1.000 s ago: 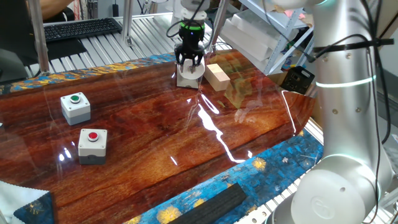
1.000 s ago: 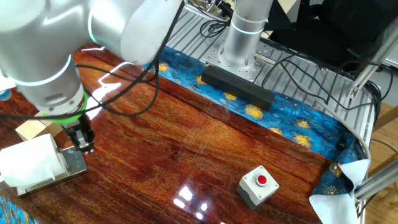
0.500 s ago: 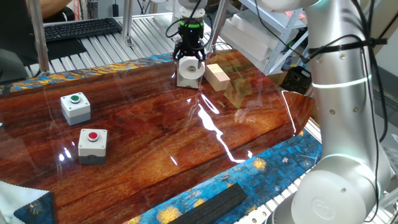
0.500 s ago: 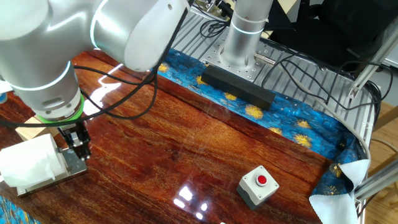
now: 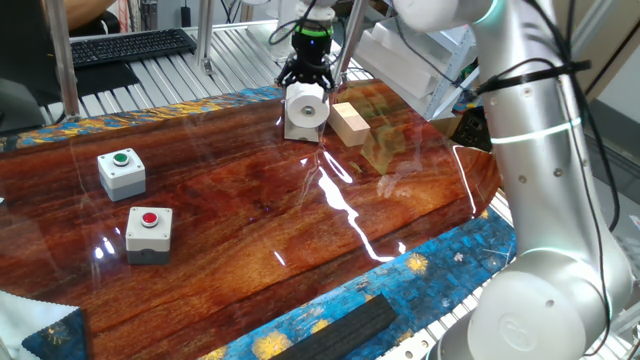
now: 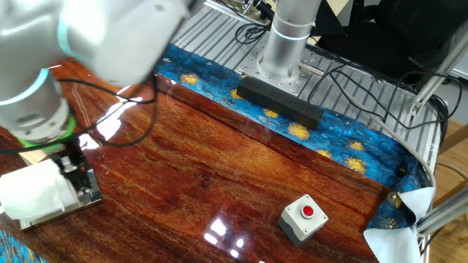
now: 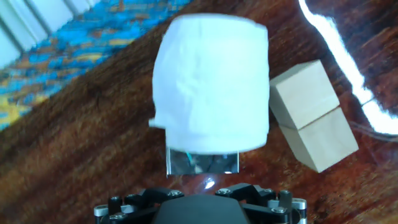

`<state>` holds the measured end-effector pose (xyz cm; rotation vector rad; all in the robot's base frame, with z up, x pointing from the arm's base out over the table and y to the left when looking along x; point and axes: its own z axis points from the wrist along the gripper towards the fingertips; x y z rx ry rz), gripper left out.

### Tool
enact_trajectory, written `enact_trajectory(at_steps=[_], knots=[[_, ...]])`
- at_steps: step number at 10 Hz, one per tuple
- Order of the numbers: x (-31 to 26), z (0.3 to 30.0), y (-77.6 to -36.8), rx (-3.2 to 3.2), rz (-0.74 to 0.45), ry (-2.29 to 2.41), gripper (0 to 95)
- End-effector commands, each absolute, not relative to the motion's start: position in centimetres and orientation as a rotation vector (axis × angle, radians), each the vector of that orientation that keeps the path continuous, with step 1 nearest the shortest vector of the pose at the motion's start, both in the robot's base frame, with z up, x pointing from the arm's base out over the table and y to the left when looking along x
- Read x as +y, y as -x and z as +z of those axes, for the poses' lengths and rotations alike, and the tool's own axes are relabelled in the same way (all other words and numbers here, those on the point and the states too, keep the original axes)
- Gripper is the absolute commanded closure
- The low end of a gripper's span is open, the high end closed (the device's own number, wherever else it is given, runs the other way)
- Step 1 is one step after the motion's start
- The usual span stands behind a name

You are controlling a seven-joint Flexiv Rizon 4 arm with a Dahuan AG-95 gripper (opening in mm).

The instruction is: Take the roll of paper down from the shelf

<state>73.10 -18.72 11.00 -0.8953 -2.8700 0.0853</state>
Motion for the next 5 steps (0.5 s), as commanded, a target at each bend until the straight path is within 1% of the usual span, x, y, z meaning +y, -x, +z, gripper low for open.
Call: enact_trajectory(at_steps=[1,5], knots=[[-19.3,11.1,-73.3,-2.884,0.093,0.88,0.0],[-20.4,11.1,-74.6,-2.887,0.082,0.868,0.0]])
